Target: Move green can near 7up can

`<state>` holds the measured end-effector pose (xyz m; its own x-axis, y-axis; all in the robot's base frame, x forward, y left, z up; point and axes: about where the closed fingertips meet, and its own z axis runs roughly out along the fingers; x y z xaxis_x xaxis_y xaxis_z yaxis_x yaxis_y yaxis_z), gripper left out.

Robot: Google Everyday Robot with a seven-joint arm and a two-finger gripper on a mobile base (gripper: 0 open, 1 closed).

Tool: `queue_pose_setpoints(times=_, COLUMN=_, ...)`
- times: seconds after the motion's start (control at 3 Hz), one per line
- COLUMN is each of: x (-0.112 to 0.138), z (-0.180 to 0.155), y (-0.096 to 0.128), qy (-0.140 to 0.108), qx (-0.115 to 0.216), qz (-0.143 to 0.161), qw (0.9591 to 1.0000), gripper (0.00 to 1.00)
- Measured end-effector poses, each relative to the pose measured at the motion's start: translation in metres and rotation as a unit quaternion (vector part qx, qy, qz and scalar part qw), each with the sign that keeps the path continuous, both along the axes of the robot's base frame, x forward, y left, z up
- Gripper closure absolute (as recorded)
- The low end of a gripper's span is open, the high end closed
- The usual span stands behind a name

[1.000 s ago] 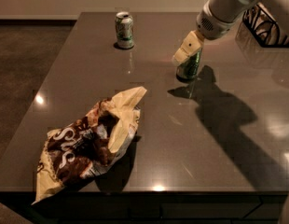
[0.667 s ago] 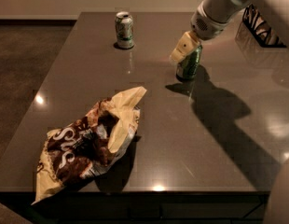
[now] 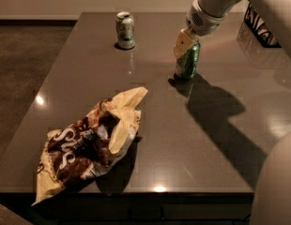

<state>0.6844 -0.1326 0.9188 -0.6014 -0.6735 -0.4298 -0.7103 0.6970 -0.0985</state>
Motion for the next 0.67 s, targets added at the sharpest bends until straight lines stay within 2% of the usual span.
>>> queue_pose_setpoints(times=0.33, x=0.014, z=0.015, y=0.019, qy=-0.006, qx=-0.011, qz=0.026, qw=0.9996, gripper=0.85)
queue_pose_setpoints(times=0.67, x=0.041, z=0.026, y=0.044, qy=-0.019, qx=-0.012, qz=0.051, qw=0.9985, gripper=1.0)
